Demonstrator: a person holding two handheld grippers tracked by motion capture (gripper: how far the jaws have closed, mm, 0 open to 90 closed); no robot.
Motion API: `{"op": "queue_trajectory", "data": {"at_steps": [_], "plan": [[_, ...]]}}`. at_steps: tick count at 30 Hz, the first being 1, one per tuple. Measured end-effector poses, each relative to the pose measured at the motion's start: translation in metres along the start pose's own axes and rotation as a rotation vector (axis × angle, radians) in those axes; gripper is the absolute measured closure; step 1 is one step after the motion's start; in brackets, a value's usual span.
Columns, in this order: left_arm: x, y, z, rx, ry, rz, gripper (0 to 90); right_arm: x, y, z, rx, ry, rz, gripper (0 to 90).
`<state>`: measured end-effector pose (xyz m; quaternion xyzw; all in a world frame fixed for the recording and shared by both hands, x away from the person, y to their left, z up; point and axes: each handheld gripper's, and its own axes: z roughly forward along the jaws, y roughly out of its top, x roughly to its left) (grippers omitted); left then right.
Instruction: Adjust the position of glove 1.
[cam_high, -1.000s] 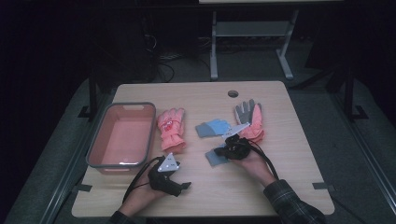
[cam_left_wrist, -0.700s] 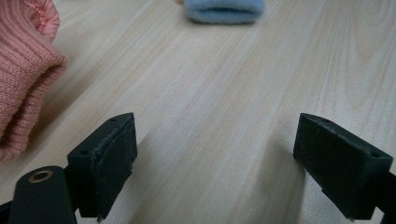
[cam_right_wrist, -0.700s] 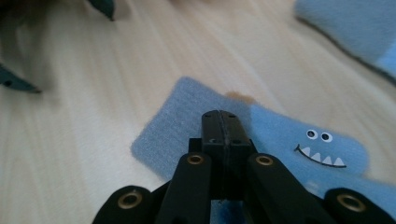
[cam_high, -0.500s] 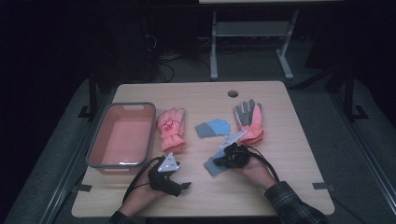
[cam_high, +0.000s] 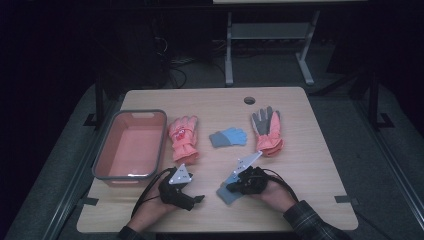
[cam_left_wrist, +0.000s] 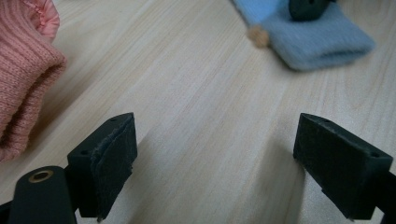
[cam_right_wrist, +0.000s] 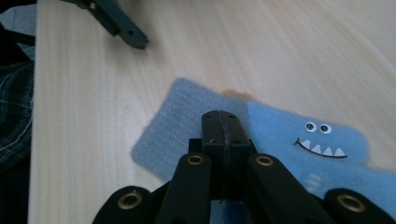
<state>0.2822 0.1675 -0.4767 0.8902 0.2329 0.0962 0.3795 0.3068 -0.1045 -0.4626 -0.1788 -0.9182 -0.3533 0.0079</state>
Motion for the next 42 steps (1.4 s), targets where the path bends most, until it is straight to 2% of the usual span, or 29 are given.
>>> {"op": "queue_trajectory", "data": {"at_steps": [4, 6, 7, 8, 9, 13, 14, 16, 18, 19, 24, 25, 26, 28, 32, 33, 34, 35, 42], "plan": [[0.0, 0.0, 0.0, 0.001, 0.001, 0.001, 12.9, 0.003, 0.002, 0.0, -0.004, -0.001, -0.01, 89.9], [0.0, 0.0, 0.0, -0.002, -0.001, -0.002, 12.9, 0.002, 0.002, -0.006, -0.035, -0.008, -0.002, 88.8], [-0.001, 0.0, 0.0, -0.006, -0.001, -0.008, 12.9, 0.002, 0.002, -0.015, -0.074, -0.008, 0.045, 85.9], [-0.001, 0.0, 0.0, -0.006, -0.001, -0.008, 12.9, 0.002, 0.002, -0.015, -0.074, -0.008, 0.045, 85.9], [0.0, 0.0, 0.0, -0.006, -0.001, -0.007, 12.9, 0.0, -0.001, -0.023, -0.096, -0.03, 0.055, 81.7], [0.0, 0.0, 0.0, 0.001, 0.0, 0.0, 12.9, -0.006, -0.013, -0.037, -0.121, -0.081, 0.085, 65.6], [0.0, 0.0, 0.0, 0.002, 0.0, 0.002, 12.9, -0.006, -0.013, -0.037, -0.121, -0.081, 0.085, 65.6], [0.0, 0.0, 0.0, 0.0, 0.0, 0.0, 12.9, -0.011, -0.025, -0.047, -0.13, -0.121, 0.111, 54.6], [0.0, 0.0, 0.0, 0.001, 0.001, 0.0, 12.9, -0.014, -0.034, -0.053, -0.133, -0.155, 0.117, 43.3], [0.0, 0.0, 0.0, 0.0, 0.001, -0.001, 12.9, -0.014, -0.034, -0.053, -0.133, -0.155, 0.117, 43.3], [0.0, 0.0, 0.0, 0.001, 0.002, -0.001, 12.9, -0.021, -0.057, -0.063, -0.119, -0.218, 0.144, 31.1], [0.0, 0.0, 0.0, 0.0, 0.002, -0.001, 12.9, -0.022, -0.066, -0.067, -0.114, -0.239, 0.16, 28.1], [0.0, 0.0, 0.0, 0.0, 0.002, -0.001, 12.9, -0.022, -0.066, -0.067, -0.114, -0.239, 0.16, 28.1], [0.0, 0.0, 0.0, 0.0, 0.002, -0.002, 12.9, -0.023, -0.08, -0.073, -0.121, -0.261, 0.183, 24.9], [0.0, 0.0, 0.0, 0.0, 0.002, -0.002, 12.9, -0.024, -0.097, -0.081, -0.12, -0.319, 0.2, 19.1], [0.0, 0.0, 0.0, 0.0, 0.002, -0.002, 12.9, -0.024, -0.097, -0.081, -0.12, -0.319, 0.2, 19.1], [0.0, 0.0, 0.0, -0.001, 0.002, -0.001, 12.9, -0.024, -0.106, -0.083, -0.116, -0.348, 0.209, 17.8], [0.0, 0.0, 0.0, -0.002, 0.002, -0.001, 12.8, -0.025, -0.11, -0.084, -0.116, -0.357, 0.22, 16.3], [0.0, 0.0, 0.0, -0.001, 0.001, -0.001, 12.9, -0.031, -0.13, -0.092, -0.14, -0.391, 0.254, 13.6]]}}
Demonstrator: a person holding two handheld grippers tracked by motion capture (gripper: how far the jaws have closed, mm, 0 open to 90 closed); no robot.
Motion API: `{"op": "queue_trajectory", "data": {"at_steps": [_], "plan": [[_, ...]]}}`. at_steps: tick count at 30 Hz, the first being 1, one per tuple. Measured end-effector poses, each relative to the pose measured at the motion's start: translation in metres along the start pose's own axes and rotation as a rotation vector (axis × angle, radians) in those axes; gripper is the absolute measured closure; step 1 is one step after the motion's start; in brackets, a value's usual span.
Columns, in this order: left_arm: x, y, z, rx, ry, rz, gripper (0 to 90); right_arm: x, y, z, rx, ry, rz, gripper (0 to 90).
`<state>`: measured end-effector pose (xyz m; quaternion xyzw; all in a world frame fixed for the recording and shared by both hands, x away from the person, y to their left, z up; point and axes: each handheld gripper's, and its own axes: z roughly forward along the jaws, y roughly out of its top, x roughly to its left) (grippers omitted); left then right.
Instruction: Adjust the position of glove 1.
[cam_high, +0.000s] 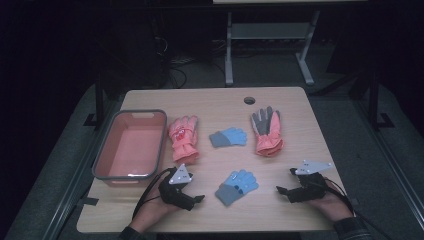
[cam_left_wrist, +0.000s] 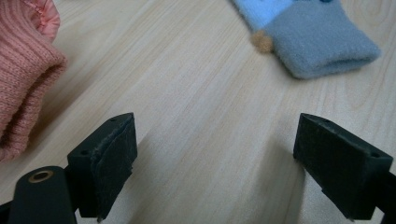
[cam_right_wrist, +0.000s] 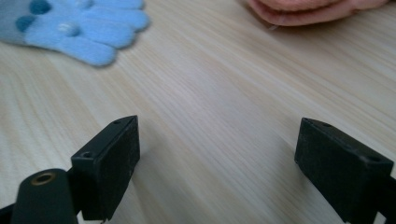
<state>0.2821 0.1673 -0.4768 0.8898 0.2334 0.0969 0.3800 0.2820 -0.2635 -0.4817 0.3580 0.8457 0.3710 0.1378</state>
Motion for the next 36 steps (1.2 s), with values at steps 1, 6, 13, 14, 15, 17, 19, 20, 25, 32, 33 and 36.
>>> {"op": "queue_trajectory", "data": {"at_steps": [1, 6, 13, 14, 15, 17, 19, 20, 25, 32, 33, 36], "plan": [[0.0, 0.0, 0.0, -0.002, 0.0, 0.0, 12.9, -0.001, -0.001, -0.001, 0.002, -0.007, 0.012, 13.6], [0.0, 0.0, 0.0, -0.005, 0.001, 0.0, 12.9, -0.006, -0.003, -0.003, 0.004, -0.016, 0.022, 12.0], [0.0, 0.0, 0.0, -0.002, 0.002, -0.002, 12.9, -0.006, -0.002, -0.002, 0.006, -0.017, 0.021, 11.7], [-0.001, 0.003, 0.0, 0.016, 0.006, -0.001, 13.0, -0.006, -0.002, -0.002, 0.006, -0.017, 0.021, 11.7], [-0.001, 0.005, 0.001, 0.032, 0.005, -0.009, 13.3, -0.006, -0.002, -0.002, 0.006, -0.017, 0.021, 11.7], [-0.002, 0.009, 0.001, 0.051, 0.001, -0.014, 13.6, -0.006, -0.002, -0.002, 0.006, -0.017, 0.021, 11.7], [-0.004, 0.014, 0.0, 0.04, -0.011, -0.013, 13.6, -0.006, -0.002, -0.002, 0.006, -0.017, 0.02, 11.6], [-0.004, 0.014, 0.0, 0.04, -0.011, -0.013, 13.6, -0.006, -0.002, -0.002, 0.006, -0.017, 0.02, 11.6], [-0.005, 0.032, -0.003, 0.021, -0.042, -0.005, 13.7, -0.005, -0.002, -0.003, 0.008, -0.017, 0.025, 11.6], [0.001, 0.062, -0.001, -0.004, -0.074, -0.005, 14.0, -0.005, -0.002, -0.003, 0.008, -0.017, 0.024, 11.6], [0.002, 0.067, 0.0, 0.005, -0.094, -0.001, 16.6, -0.005, -0.002, -0.003, 0.008, -0.017, 0.024, 11.6], [0.005, 0.08, 0.002, -0.001, -0.095, 0.029, 18.7, -0.005, -0.002, -0.003, 0.009, -0.017, 0.024, 11.6]]}}
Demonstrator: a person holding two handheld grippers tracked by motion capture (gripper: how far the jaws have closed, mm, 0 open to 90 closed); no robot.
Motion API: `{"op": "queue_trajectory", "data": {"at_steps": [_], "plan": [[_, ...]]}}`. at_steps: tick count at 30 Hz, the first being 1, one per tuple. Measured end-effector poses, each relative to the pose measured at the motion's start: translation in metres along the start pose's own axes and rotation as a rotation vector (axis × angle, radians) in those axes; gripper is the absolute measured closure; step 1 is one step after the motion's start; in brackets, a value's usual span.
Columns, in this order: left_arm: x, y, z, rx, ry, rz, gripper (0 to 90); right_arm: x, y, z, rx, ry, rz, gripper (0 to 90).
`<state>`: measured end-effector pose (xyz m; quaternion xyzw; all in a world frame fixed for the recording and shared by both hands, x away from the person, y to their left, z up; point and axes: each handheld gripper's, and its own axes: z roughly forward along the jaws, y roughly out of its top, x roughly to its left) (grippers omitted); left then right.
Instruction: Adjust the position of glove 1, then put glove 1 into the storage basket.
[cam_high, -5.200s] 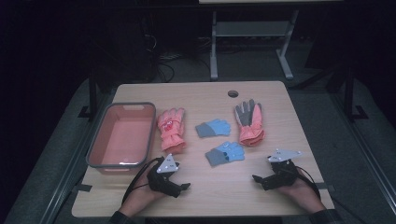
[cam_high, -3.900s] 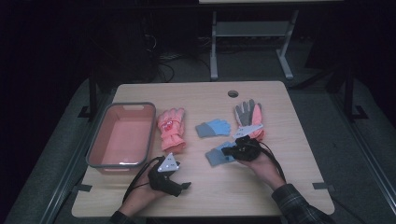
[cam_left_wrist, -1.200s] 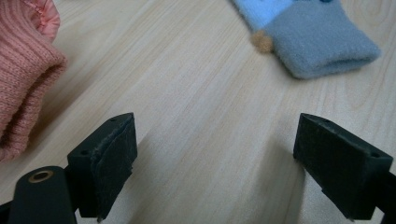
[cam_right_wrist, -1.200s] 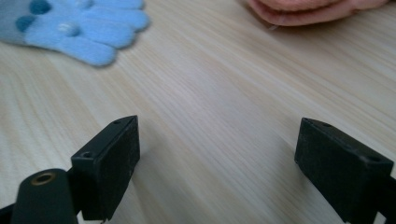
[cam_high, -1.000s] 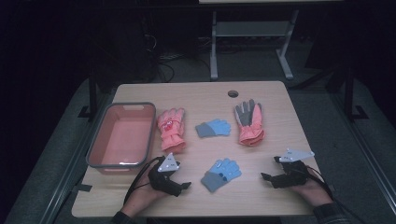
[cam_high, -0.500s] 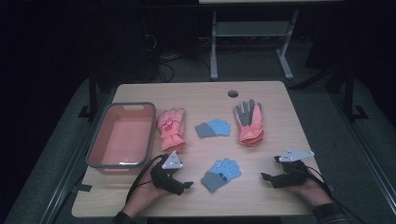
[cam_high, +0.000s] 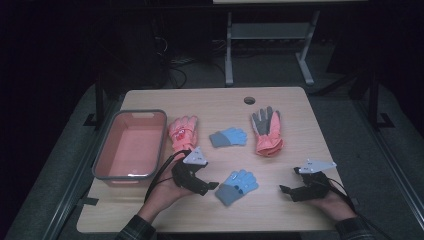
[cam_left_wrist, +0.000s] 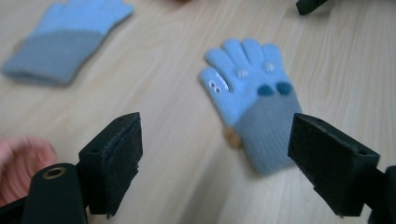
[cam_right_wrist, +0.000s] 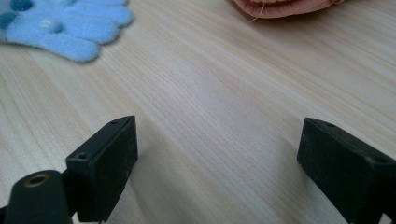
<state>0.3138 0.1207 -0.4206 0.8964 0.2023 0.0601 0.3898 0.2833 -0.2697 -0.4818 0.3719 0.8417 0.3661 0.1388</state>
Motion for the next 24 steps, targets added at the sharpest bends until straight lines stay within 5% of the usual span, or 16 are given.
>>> {"op": "queue_trajectory", "data": {"at_steps": [11, 24], "plan": [[0.029, 0.037, 0.016, -0.02, -0.005, 0.024, 37.7, 0.0, 0.0, 0.0, 0.0, 0.0, 0.001, 11.6], [0.073, 0.077, 0.036, -0.025, 0.043, 0.012, 57.1, 0.0, 0.0, 0.0, 0.001, 0.001, 0.0, 11.4]]}}
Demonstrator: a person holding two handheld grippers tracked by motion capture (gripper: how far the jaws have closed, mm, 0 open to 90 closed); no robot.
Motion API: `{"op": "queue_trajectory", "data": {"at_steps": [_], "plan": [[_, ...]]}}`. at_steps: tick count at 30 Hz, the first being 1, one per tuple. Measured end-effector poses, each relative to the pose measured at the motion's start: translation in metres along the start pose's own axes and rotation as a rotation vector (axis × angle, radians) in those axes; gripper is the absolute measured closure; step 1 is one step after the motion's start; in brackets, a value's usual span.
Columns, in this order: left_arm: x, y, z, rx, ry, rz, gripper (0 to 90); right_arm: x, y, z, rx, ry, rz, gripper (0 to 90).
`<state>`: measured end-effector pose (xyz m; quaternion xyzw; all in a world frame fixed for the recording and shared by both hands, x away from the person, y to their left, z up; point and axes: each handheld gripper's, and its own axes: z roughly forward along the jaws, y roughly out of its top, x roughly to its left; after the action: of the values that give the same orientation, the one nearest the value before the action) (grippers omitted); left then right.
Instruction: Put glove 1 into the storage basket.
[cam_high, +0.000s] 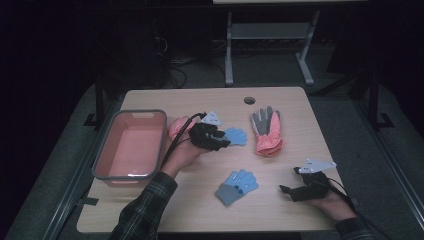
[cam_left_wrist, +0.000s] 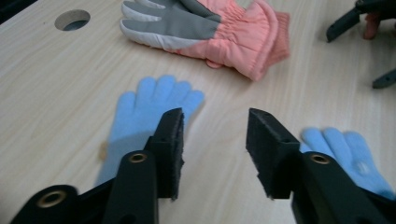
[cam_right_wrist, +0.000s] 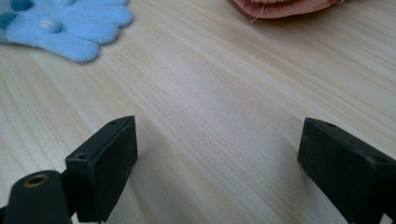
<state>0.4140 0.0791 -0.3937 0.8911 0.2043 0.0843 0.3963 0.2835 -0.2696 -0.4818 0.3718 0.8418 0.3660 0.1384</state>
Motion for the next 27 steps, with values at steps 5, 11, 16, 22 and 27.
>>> {"op": "queue_trajectory", "data": {"at_steps": [5, 11, 16, 22, 27], "plan": [[0.014, 0.007, 0.011, -0.001, 0.015, -0.008, 65.3, 0.0, 0.0, 0.0, 0.0, 0.002, -0.003, 10.9], [0.034, 0.007, 0.037, 0.057, 0.038, -0.031, 70.3, 0.0, 0.0, 0.0, 0.0, 0.003, -0.003, 10.9], [0.044, 0.003, 0.051, 0.106, 0.045, -0.037, 71.1, 0.0, 0.0, 0.0, 0.001, 0.002, -0.004, 10.9], [0.048, -0.003, 0.069, 0.177, 0.058, -0.036, 71.0, 0.0, 0.0, 0.0, 0.002, 0.002, -0.004, 10.9], [0.049, -0.006, 0.079, 0.232, 0.05, -0.041, 74.7, -0.001, 0.0, 0.001, 0.0, 0.002, -0.006, 10.9]]}}
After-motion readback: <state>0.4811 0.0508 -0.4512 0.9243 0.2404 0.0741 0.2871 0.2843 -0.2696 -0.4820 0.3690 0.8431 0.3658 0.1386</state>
